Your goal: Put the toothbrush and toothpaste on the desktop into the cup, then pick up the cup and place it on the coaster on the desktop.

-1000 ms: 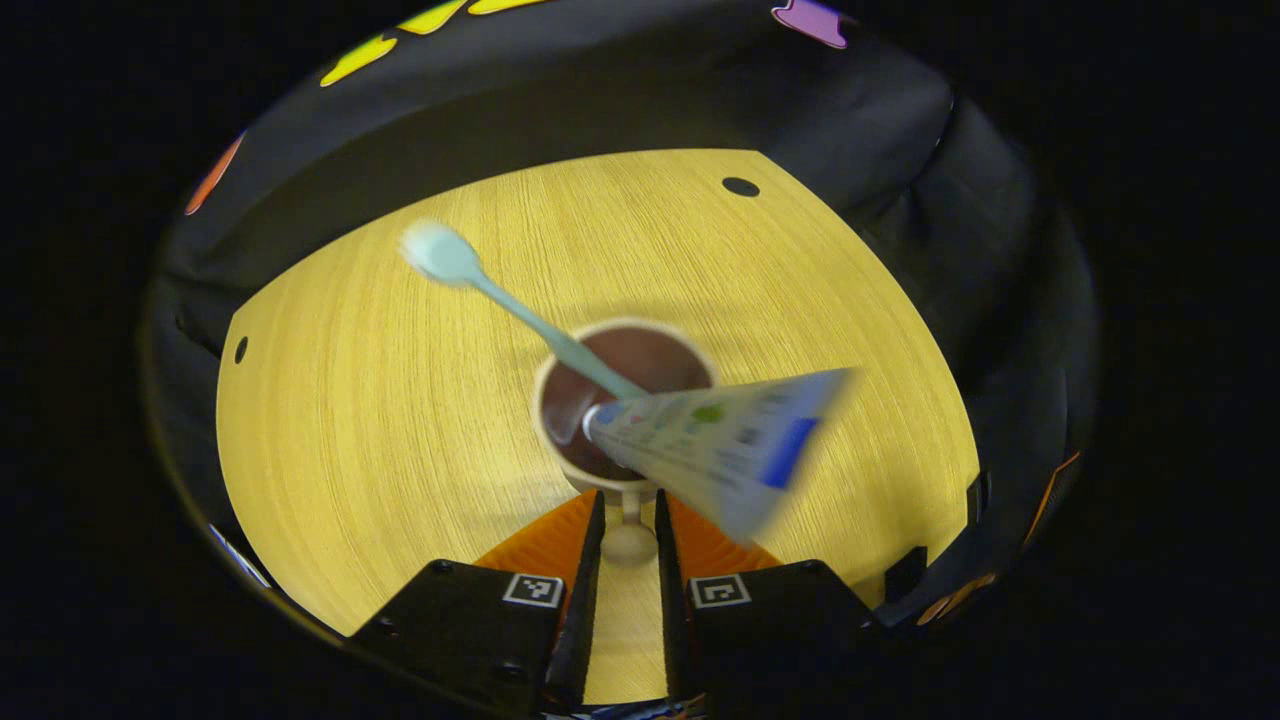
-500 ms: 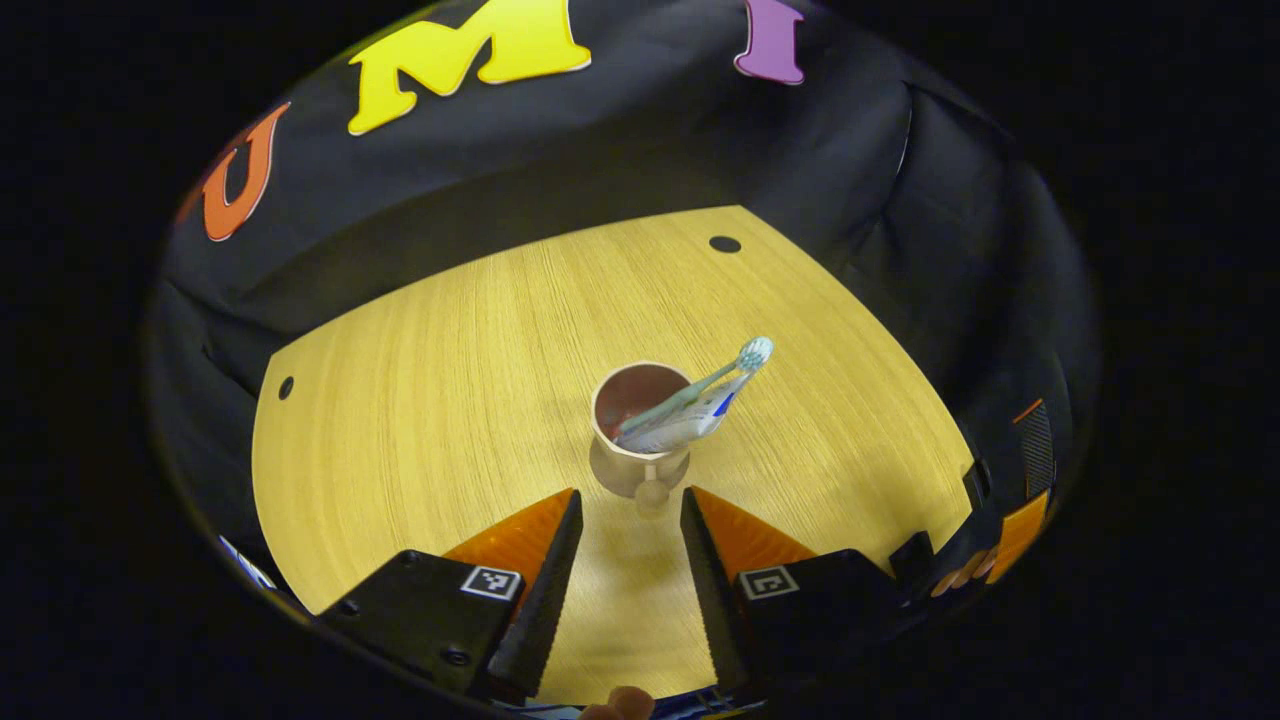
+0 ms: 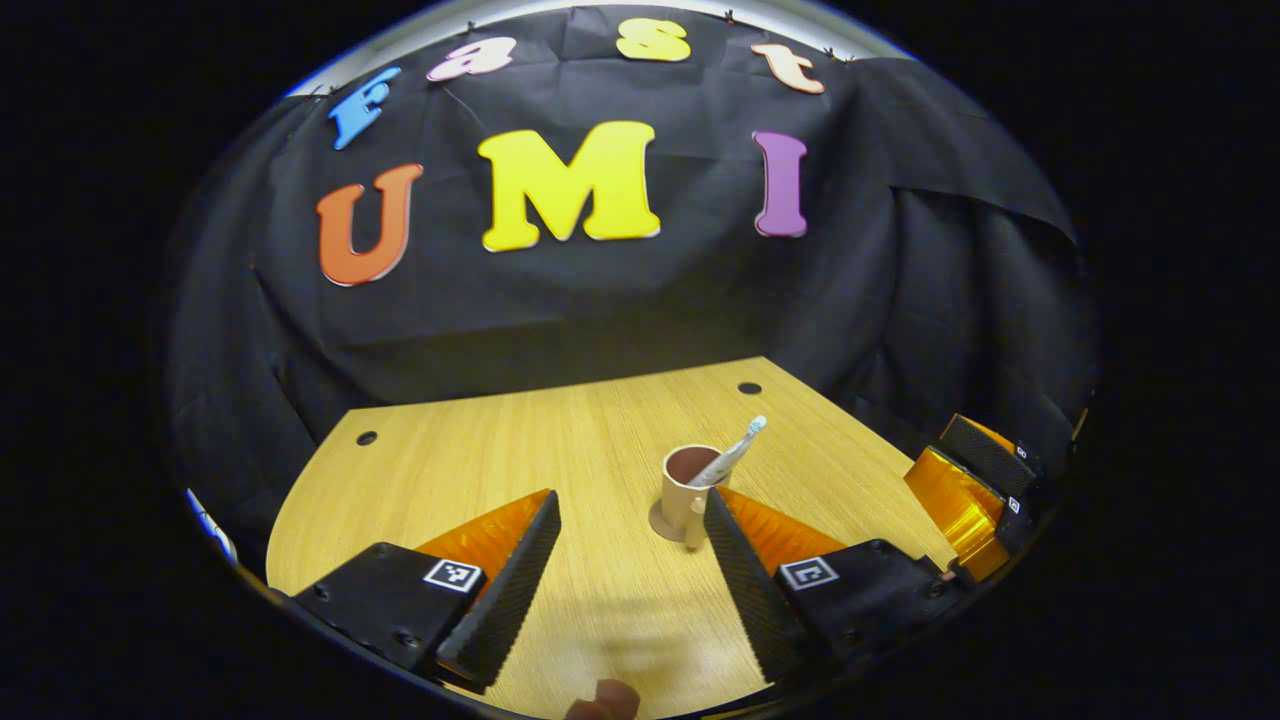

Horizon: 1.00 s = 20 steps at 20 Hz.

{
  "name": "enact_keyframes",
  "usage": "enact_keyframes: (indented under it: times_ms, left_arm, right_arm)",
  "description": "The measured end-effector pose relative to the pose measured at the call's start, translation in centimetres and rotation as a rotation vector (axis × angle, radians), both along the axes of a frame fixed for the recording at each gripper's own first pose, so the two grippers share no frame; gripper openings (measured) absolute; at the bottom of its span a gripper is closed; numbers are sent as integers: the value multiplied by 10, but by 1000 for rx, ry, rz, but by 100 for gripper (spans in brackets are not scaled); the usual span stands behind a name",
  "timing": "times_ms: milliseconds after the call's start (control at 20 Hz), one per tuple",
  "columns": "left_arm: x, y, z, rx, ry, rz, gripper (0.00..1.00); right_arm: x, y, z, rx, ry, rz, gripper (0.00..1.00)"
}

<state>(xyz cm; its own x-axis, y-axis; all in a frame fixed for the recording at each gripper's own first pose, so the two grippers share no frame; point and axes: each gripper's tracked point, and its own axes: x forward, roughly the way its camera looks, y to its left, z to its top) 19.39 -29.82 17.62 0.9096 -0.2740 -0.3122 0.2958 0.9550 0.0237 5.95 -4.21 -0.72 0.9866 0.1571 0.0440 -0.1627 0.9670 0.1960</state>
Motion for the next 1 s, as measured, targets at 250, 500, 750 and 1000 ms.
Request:
enact_keyframes:
  times_ms: [250,500,750,1000]
  left_arm:
    - [-23,33,14,-65,-213,147,100]
    - [-32,51,31,-153,-378,173,100]
    - [-34,59,31,-105,-433,197,100]
    - [-26,67,3,-44,-375,253,100]
  right_arm:
    - [-19,27,8,-87,22,-33,96]
    - [-23,54,-10,-129,89,5,92]
    - [-23,55,-12,-138,76,-20,97]
    - [-22,57,-11,-148,65,-25,97]
